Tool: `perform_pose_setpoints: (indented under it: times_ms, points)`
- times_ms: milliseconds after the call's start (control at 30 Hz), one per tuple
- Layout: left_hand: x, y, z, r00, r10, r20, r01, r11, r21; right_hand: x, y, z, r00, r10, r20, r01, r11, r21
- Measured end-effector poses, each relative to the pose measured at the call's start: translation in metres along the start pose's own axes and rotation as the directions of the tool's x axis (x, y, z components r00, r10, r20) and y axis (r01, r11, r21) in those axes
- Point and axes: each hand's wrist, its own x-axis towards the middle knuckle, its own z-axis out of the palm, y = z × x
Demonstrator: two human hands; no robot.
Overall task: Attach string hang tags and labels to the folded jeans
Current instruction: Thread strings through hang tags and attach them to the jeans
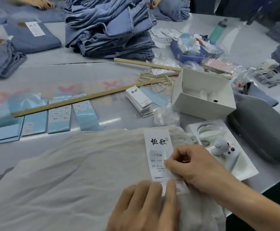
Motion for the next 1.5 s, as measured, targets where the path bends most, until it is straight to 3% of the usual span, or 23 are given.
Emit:
perform_pose_setpoints:
  times_ms: [67,200,333,433,533,633,767,833,933,1033,1100,1200,1267,1333,1400,1500]
  points:
    - [0.005,-0.001,0.005,0.996,-0.030,0.087,0.032,0.999,-0.021,0.005,0.002,0.002,0.995,-0.100,-0.029,0.092,0.973,-0.213]
    - [0.005,-0.005,0.011,0.988,0.005,0.155,0.000,1.000,-0.030,0.014,0.001,-0.001,0.987,-0.158,0.024,0.153,0.893,-0.423]
    - [0.004,-0.007,0.012,0.987,0.047,0.151,-0.045,0.999,-0.018,0.022,0.005,-0.017,0.950,-0.243,-0.198,0.071,0.781,-0.620]
    - [0.002,-0.007,0.012,0.991,0.034,0.129,-0.036,0.999,0.009,0.017,0.013,-0.011,0.860,-0.420,-0.290,0.189,0.791,-0.583]
    - [-0.003,-0.009,0.013,0.994,0.055,0.090,-0.062,0.995,0.082,0.022,0.022,-0.002,0.881,-0.409,-0.236,0.190,0.764,-0.616]
    - [0.000,-0.010,0.014,0.992,0.114,0.051,-0.120,0.984,0.129,0.038,0.038,-0.024,0.783,-0.455,-0.424,0.166,0.810,-0.563]
    - [0.010,-0.018,0.011,0.989,0.148,-0.026,-0.147,0.989,0.007,0.054,0.080,-0.058,0.710,-0.327,-0.624,0.142,0.934,-0.329]
    - [0.018,-0.028,0.013,0.992,0.109,-0.056,-0.113,0.991,-0.075,0.062,0.109,-0.068,0.732,-0.226,-0.643,0.080,0.965,-0.248]
    - [0.043,-0.050,0.019,0.996,-0.062,-0.066,0.053,0.989,-0.140,0.073,0.153,-0.073,0.795,-0.051,-0.604,-0.012,0.995,-0.100]
    - [0.089,-0.071,0.019,0.985,-0.169,-0.030,0.160,0.967,-0.198,0.093,0.176,-0.069,0.844,-0.057,-0.534,-0.002,0.994,-0.109]
    - [0.131,-0.080,0.023,0.989,-0.146,-0.018,0.143,0.983,-0.118,0.119,0.174,-0.071,0.845,-0.143,-0.515,0.086,0.987,-0.133]
    - [0.206,-0.082,0.055,0.992,0.055,0.115,-0.075,0.981,0.178,0.175,0.152,-0.075,0.849,-0.228,-0.476,0.166,0.972,-0.169]
    - [0.251,-0.084,0.100,0.915,0.055,0.399,-0.152,0.964,0.217,0.213,0.135,-0.069,0.906,-0.216,-0.364,0.126,0.959,-0.255]
    - [0.281,-0.089,0.150,0.760,-0.046,0.648,-0.141,0.962,0.233,0.242,0.128,-0.055,0.944,-0.200,-0.262,0.072,0.901,-0.427]
    - [0.291,-0.098,0.197,0.638,-0.117,0.761,-0.053,0.979,0.195,0.260,0.131,-0.043,0.944,-0.175,-0.279,0.036,0.897,-0.440]
    - [0.287,-0.112,0.249,0.600,-0.165,0.783,0.026,0.982,0.186,0.273,0.147,-0.038,0.928,-0.036,-0.371,-0.035,0.983,-0.183]
